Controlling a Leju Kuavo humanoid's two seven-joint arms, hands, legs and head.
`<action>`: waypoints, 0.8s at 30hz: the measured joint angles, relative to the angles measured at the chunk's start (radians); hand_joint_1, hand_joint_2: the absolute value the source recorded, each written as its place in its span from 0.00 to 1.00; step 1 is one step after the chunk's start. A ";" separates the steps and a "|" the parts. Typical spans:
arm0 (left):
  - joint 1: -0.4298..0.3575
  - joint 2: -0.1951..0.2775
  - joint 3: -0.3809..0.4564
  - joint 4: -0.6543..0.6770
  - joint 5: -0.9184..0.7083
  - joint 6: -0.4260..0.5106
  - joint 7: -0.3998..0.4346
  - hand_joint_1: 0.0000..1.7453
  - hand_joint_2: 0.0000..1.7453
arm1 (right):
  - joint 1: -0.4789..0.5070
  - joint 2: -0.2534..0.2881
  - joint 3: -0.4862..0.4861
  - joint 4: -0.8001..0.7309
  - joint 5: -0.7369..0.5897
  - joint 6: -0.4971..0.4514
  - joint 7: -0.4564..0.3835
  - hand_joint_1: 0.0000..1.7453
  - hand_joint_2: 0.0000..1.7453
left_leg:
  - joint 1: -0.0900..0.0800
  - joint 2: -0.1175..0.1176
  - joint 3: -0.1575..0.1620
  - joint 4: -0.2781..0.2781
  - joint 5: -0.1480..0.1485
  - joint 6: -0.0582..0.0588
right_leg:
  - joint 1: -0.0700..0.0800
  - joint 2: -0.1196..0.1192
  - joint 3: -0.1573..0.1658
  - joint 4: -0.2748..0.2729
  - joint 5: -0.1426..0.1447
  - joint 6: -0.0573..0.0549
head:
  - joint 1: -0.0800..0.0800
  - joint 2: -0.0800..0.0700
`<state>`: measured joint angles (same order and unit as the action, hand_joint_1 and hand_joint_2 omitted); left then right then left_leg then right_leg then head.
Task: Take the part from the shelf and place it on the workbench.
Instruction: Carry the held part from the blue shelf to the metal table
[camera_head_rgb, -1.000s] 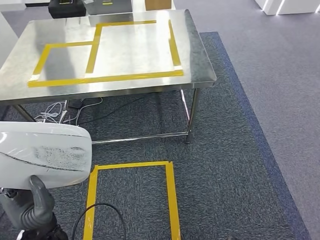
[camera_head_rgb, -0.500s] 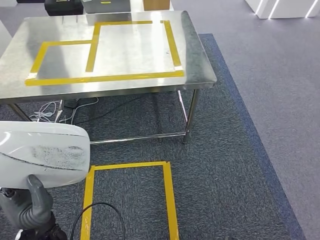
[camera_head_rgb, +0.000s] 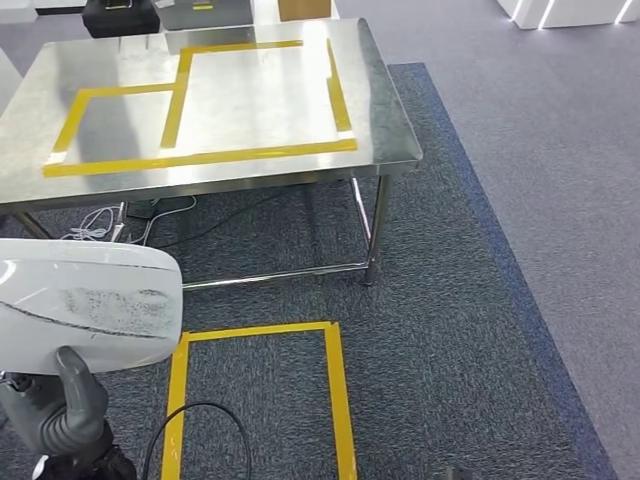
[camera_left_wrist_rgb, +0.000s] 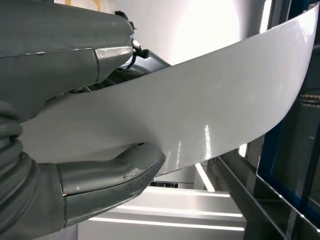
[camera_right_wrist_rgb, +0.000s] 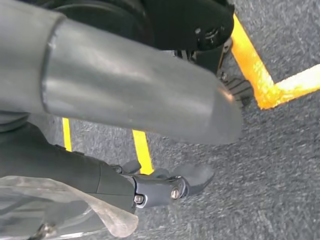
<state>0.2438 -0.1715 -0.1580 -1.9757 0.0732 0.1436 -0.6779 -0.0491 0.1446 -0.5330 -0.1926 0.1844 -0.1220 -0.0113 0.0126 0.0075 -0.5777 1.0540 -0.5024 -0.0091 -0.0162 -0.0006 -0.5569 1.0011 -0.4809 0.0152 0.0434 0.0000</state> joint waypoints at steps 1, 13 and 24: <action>0.000 0.000 0.000 0.000 0.000 0.000 0.000 1.00 1.00 | 0.000 0.000 0.001 0.000 0.000 0.000 0.000 0.00 0.00 | 0.001 -0.001 -0.022 0.052 -0.031 -0.004 | -0.001 0.000 0.000 -0.001 0.001 -0.005 | -0.001 0.000; -0.004 0.001 0.003 0.000 0.000 -0.003 0.000 1.00 1.00 | 0.001 0.000 0.018 0.000 0.013 0.023 -0.014 0.00 0.00 | -0.014 0.024 0.016 -0.040 0.028 0.030 | 0.014 -0.046 0.004 0.005 -0.010 0.011 | 0.002 0.000; -0.005 -0.001 0.005 0.002 -0.002 -0.007 0.000 1.00 1.00 | 0.004 0.000 0.023 0.000 0.003 0.040 -0.025 0.00 0.00 | -0.006 -0.048 0.008 -0.038 0.036 0.042 | -0.001 0.024 -0.028 0.077 -0.033 0.034 | 0.008 0.000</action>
<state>0.2387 -0.1724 -0.1532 -1.9741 0.0717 0.1362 -0.6779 -0.0453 0.1446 -0.5099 -0.1926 0.1879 -0.0824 -0.0359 0.0067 -0.0407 -0.5701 1.0164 -0.4664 0.0327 -0.0176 0.0236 -0.5848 1.0778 -0.5140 0.0496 0.0512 0.0000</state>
